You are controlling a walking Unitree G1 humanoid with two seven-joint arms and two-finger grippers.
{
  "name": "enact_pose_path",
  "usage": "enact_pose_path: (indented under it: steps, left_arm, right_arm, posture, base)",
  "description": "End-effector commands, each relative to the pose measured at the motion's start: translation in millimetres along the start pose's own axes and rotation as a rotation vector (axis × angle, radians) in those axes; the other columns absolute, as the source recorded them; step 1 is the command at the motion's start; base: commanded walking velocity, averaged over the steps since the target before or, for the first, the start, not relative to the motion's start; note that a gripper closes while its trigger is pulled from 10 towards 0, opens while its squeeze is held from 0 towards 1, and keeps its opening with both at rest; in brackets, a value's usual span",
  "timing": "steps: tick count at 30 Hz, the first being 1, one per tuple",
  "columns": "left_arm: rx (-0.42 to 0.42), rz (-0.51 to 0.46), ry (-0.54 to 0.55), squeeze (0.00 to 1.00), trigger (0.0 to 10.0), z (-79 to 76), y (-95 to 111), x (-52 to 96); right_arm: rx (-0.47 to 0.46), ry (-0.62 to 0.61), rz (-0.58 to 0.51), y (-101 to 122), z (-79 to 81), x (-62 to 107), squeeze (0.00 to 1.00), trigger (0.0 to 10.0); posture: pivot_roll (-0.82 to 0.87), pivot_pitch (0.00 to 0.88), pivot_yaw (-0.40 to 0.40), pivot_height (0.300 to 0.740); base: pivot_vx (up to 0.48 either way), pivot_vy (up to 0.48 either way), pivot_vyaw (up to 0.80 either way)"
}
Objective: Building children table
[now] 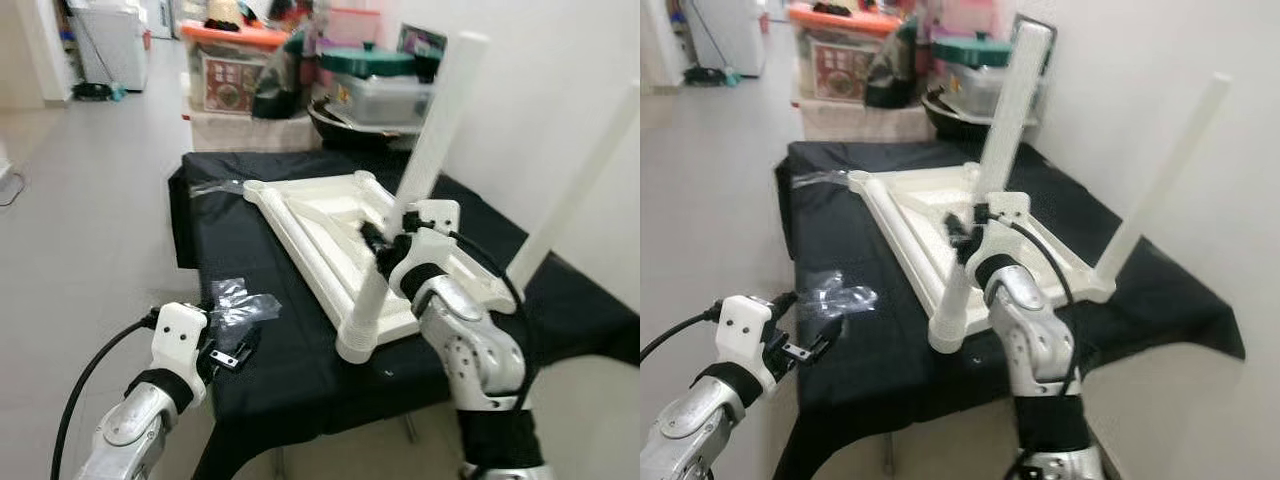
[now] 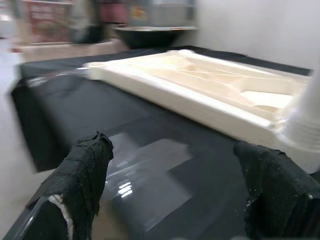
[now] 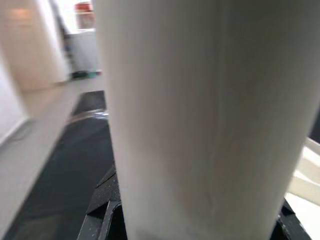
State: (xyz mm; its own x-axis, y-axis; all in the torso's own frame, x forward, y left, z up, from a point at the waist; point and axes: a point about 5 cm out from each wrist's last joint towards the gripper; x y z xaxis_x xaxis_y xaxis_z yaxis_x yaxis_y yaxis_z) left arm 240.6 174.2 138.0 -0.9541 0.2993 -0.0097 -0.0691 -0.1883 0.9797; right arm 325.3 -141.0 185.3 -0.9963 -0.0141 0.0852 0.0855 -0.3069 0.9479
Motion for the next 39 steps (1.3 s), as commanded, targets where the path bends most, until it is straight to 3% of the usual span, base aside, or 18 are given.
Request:
enact_pose_path:
  steps: [1, 3, 4, 9, 10, 11, 12, 22, 23, 24, 25, 30, 39]
  left_arm:
    - [-0.012, -0.003, 0.001, 0.00, 10.0, 2.3, 2, 1.0]
    - [-0.015, -0.002, 0.001, 0.00, 10.0, 2.7, 2, 1.2]
    - [-0.021, -0.001, -0.002, 0.00, 10.0, 3.4, 1, 0.7]
    - [-0.026, -0.002, -0.003, 0.00, 10.0, 4.3, 2, -2.1]
    - [-0.028, -0.003, -0.003, 0.00, 10.0, 4.1, 2, -2.8]
    - [-0.030, -0.003, -0.004, 0.00, 10.0, 4.2, 2, -3.1]
    - [-0.031, -0.003, -0.003, 0.00, 10.0, 4.2, 2, -3.3]
    - [-0.036, -0.001, -0.006, 0.00, 10.0, 4.6, 2, -2.7]
    - [-0.036, -0.001, -0.006, 0.00, 10.0, 4.8, 2, -2.9]
    - [-0.036, -0.001, -0.006, 0.00, 10.0, 4.8, 2, -2.9]
    - [-0.035, -0.001, -0.008, 0.00, 10.0, 4.9, 2, -3.9]
    - [-0.034, -0.002, -0.011, 0.00, 10.0, 4.6, 2, -4.4]
    - [-0.030, -0.005, -0.018, 0.00, 10.0, 5.3, 2, -6.1]
  right_arm:
    - [-0.016, -0.197, 0.234, -47, -37.9, 8.7, 0.00, 6.2]
    - [-0.019, -0.195, 0.236, -48, -37.5, 10.3, 0.00, 6.2]
    - [-0.026, -0.212, 0.232, -49, -38.7, 14.9, 0.00, 5.0]
    - [-0.020, -0.279, 0.221, -46, -42.1, 18.9, 0.00, 4.9]
    - [-0.028, -0.312, 0.233, -46, -42.6, 19.4, 0.00, 5.8]
    - [-0.034, -0.335, 0.241, -47, -42.7, 19.9, 0.00, 7.4]
    - [-0.033, -0.349, 0.243, -47, -42.9, 20.2, 0.00, 10.0]
    - [-0.045, -0.345, 0.231, -44, -37.7, 20.1, 0.00, 10.0]
    - [-0.056, -0.345, 0.209, -40, -36.5, 19.5, 0.29, 10.0]
    - [-0.056, -0.345, 0.209, -40, -36.5, 19.5, 0.29, 10.0]
    - [-0.067, -0.343, 0.145, -27, -34.4, 18.6, 1.00, 10.0]
    - [-0.085, -0.332, 0.092, -14, -30.7, 19.1, 1.00, 10.0]
    - [-0.100, -0.190, -0.044, 26, -9.4, 21.6, 1.00, 10.0]
  posture:
    - [0.14, 0.000, -0.141, 0.740]
    - [0.14, 0.000, -0.141, 0.740]
    - [0.14, 0.000, -0.135, 0.740]
    - [0.13, 0.000, -0.131, 0.740]
    - [0.13, 0.000, -0.131, 0.740]
    - [0.13, 0.000, -0.127, 0.740]
    - [0.13, 0.000, -0.125, 0.740]
    - [0.14, 0.000, -0.124, 0.740]
    - [0.13, 0.000, -0.124, 0.740]
    - [0.13, 0.000, -0.124, 0.740]
    - [0.13, 0.000, -0.122, 0.740]
    - [0.13, 0.000, -0.119, 0.740]
    - [0.11, 0.000, -0.113, 0.740]
  base:
    - [0.000, 0.000, 0.00]
    - [0.000, 0.000, 0.00]
    - [0.000, 0.000, 0.00]
    - [0.000, 0.000, 0.00]
    - [0.000, 0.000, 0.00]
    - [0.000, 0.000, 0.00]
    - [0.000, 0.000, 0.00]
    - [0.000, 0.000, 0.00]
    - [0.000, 0.000, 0.00]
    - [0.000, 0.000, 0.00]
    - [0.000, 0.000, 0.00]
    - [0.000, 0.000, 0.00]
    - [0.000, 0.000, 0.00]
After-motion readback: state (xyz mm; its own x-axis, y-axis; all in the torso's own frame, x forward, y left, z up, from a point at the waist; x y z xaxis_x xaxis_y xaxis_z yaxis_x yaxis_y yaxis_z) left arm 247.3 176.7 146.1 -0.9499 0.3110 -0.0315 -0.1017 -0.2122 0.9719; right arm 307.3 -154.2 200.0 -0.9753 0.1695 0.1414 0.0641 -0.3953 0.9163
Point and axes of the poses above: a point about 5 cm out from each wrist's last joint towards the gripper, its own x axis pointing back from the gripper into the wrist, its own y axis along the axis of the wrist's last joint, z = x × y, and after that the axes turned 7 degrees about -x, right-handed
